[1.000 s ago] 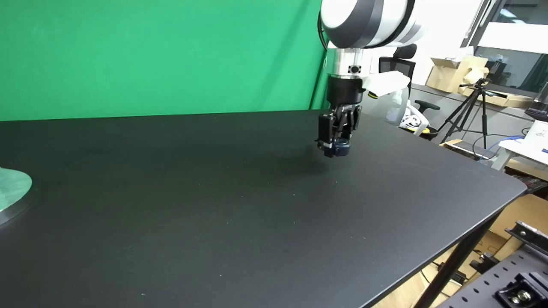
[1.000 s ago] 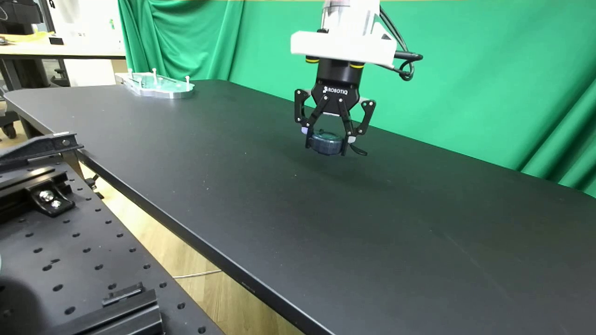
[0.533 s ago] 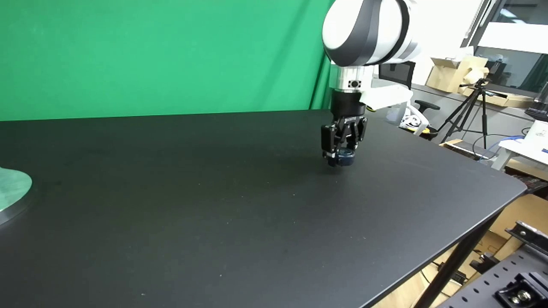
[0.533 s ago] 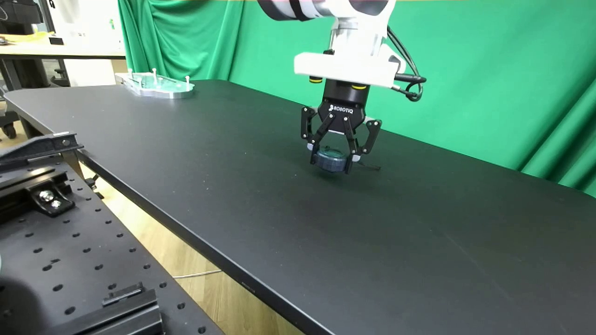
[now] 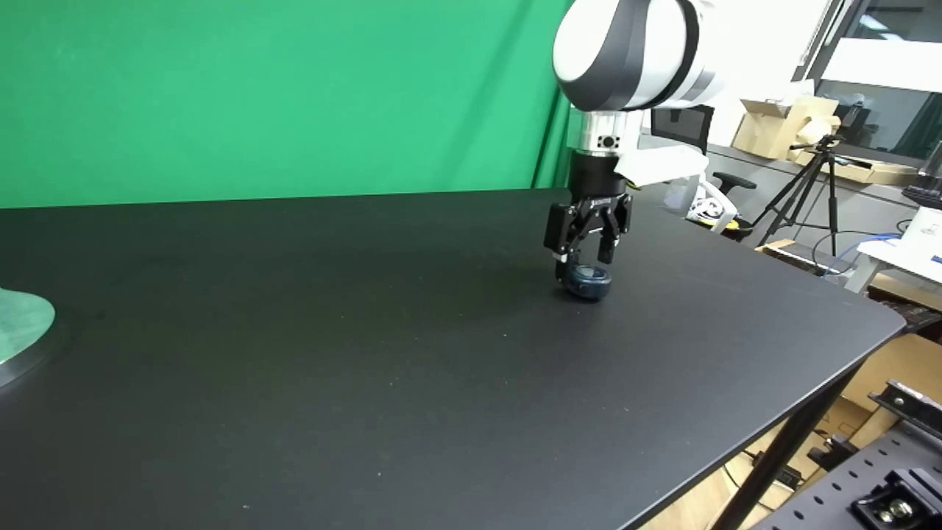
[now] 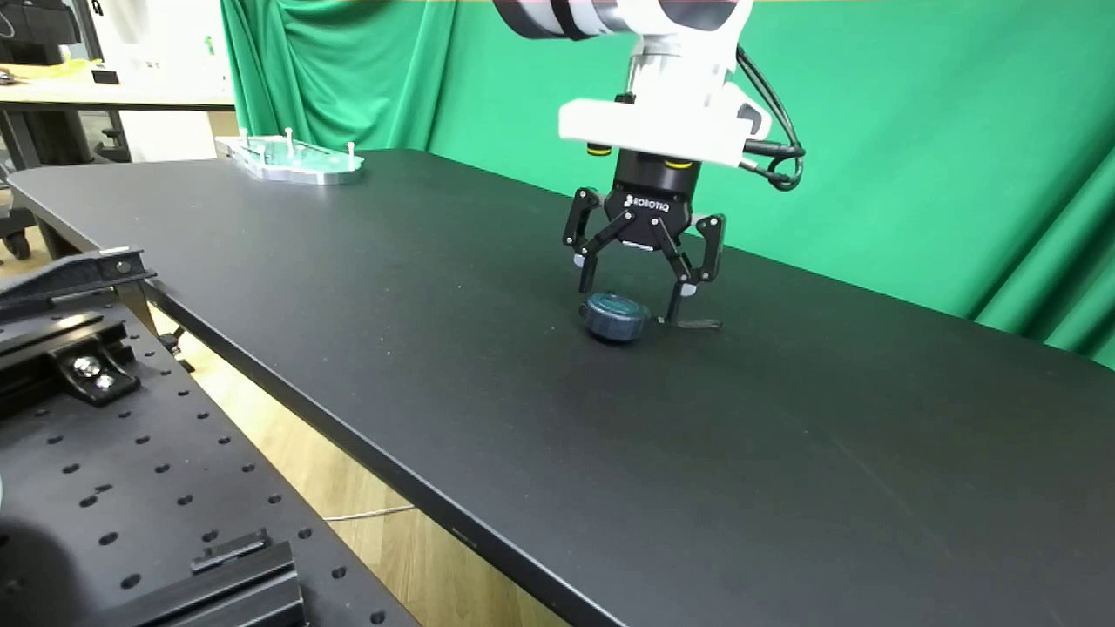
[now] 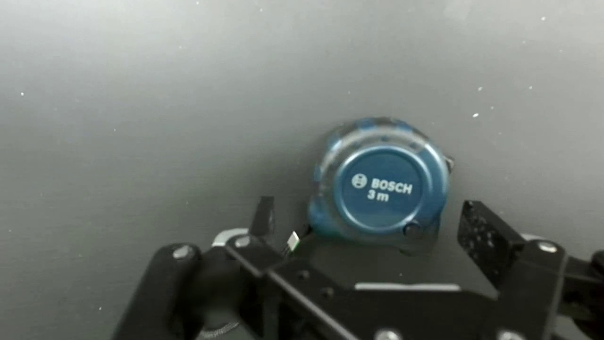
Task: Pick up the measuring tape and slightly move it to the right.
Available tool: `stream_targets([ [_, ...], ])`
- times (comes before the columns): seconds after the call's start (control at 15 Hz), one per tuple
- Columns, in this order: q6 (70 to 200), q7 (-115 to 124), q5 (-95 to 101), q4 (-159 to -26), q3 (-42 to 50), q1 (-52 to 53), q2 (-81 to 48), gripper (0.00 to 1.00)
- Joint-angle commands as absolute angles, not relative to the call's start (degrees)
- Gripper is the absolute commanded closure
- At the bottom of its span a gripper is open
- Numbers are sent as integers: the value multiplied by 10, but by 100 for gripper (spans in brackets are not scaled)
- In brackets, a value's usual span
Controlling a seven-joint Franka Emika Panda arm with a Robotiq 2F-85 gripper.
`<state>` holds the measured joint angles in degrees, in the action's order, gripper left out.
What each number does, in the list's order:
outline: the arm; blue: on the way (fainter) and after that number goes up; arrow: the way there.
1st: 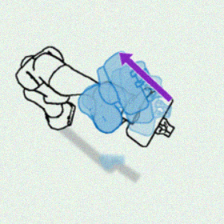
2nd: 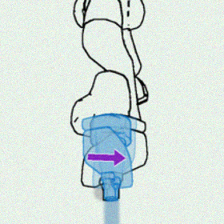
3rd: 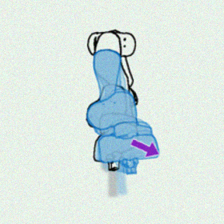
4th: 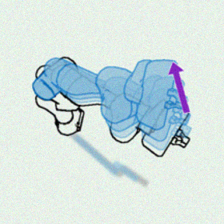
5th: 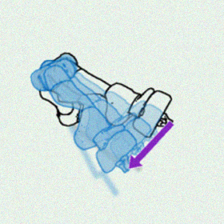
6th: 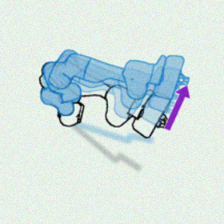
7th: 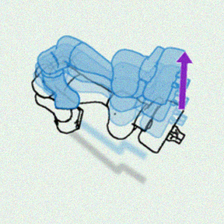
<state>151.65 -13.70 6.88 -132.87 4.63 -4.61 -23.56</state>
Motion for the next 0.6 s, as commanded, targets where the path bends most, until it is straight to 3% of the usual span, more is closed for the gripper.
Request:
stream_targets([
  [0.0, 1516, -130, 64, -1350, 35, -52, -187, 0],
  [0.53, 1432, -222, -10, -1418, -5, -59, -49, 0],
])
